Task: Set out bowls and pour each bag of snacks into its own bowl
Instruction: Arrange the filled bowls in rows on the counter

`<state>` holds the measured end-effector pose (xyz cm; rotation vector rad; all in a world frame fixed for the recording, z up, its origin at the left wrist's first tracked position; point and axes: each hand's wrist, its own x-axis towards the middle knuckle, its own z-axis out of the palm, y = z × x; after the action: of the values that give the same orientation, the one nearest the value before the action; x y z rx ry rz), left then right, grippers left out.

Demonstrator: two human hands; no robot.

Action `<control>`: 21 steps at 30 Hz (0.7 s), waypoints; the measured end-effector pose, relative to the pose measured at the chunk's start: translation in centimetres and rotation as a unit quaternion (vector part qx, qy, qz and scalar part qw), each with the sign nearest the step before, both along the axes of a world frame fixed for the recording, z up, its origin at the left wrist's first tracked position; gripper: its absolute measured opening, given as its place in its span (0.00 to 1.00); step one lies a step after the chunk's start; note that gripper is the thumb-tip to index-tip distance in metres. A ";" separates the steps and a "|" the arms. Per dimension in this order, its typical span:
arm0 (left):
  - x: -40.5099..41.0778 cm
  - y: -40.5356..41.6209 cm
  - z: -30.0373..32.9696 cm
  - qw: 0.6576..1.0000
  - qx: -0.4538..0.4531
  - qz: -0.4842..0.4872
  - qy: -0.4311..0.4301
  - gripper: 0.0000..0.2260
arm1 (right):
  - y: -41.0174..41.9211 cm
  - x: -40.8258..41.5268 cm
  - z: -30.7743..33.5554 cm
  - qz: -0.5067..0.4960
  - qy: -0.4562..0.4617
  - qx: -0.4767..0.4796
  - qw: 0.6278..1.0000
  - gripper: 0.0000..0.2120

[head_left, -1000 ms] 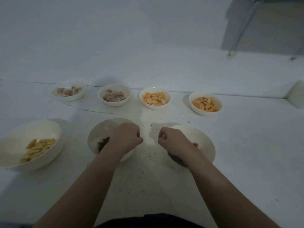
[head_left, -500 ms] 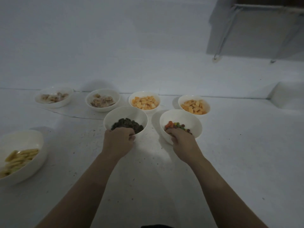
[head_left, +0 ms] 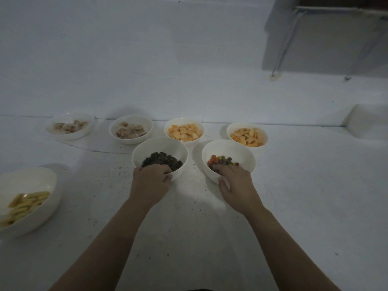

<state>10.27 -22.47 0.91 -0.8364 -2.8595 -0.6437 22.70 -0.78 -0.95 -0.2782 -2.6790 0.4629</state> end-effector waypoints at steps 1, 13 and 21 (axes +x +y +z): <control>0.1 -0.1 0.0 1.000 0.013 -0.012 0.015 0.07 | -0.4 0.0 -0.1 -0.025 0.015 0.016 0.999 0.16; -0.5 -6.9 2.5 0.991 0.057 0.072 0.093 0.12 | -10.5 -4.7 1.9 0.144 0.108 -0.026 0.983 0.12; -1.9 -13.7 2.4 0.978 -0.070 0.197 0.011 0.22 | -16.3 -9.3 3.4 0.152 0.090 -0.032 0.984 0.13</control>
<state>8.33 -36.18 3.35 -0.2667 -2.9473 -0.3858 13.40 -17.06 2.43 0.1519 -2.5386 0.6337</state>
